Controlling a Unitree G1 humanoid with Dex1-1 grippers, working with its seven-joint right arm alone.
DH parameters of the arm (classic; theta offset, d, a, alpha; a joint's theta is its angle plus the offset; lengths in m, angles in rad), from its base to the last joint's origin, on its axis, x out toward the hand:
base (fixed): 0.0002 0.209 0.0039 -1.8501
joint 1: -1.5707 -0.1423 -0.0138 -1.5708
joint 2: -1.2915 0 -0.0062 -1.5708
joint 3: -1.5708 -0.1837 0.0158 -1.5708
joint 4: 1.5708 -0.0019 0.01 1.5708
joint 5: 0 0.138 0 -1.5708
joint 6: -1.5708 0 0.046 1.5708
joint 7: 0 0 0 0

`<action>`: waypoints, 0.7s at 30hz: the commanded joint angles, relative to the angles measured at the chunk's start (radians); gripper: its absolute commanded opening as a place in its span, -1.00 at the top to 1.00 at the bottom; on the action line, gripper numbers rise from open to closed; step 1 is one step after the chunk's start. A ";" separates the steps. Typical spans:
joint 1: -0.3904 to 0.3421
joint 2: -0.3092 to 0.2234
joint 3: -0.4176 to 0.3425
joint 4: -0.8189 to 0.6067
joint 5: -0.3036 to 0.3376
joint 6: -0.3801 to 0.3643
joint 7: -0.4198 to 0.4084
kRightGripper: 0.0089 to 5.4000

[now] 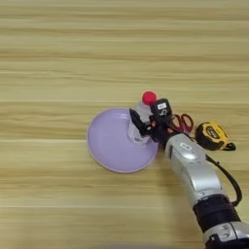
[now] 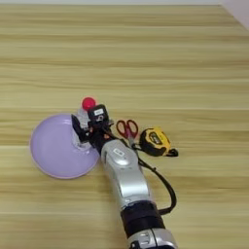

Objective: Move the objects on the table

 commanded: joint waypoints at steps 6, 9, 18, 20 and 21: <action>-0.025 0.029 0.040 -0.142 -0.013 -0.040 -0.009 -0.17; -0.018 0.034 0.049 -0.161 -0.015 -0.040 -0.009 -0.17; 0.004 0.058 0.097 -0.200 -0.036 -0.051 -0.005 -0.17; 0.003 0.070 0.112 -0.190 -0.041 -0.053 -0.009 -0.17; 0.002 0.076 0.119 -0.184 -0.044 -0.054 -0.010 -0.17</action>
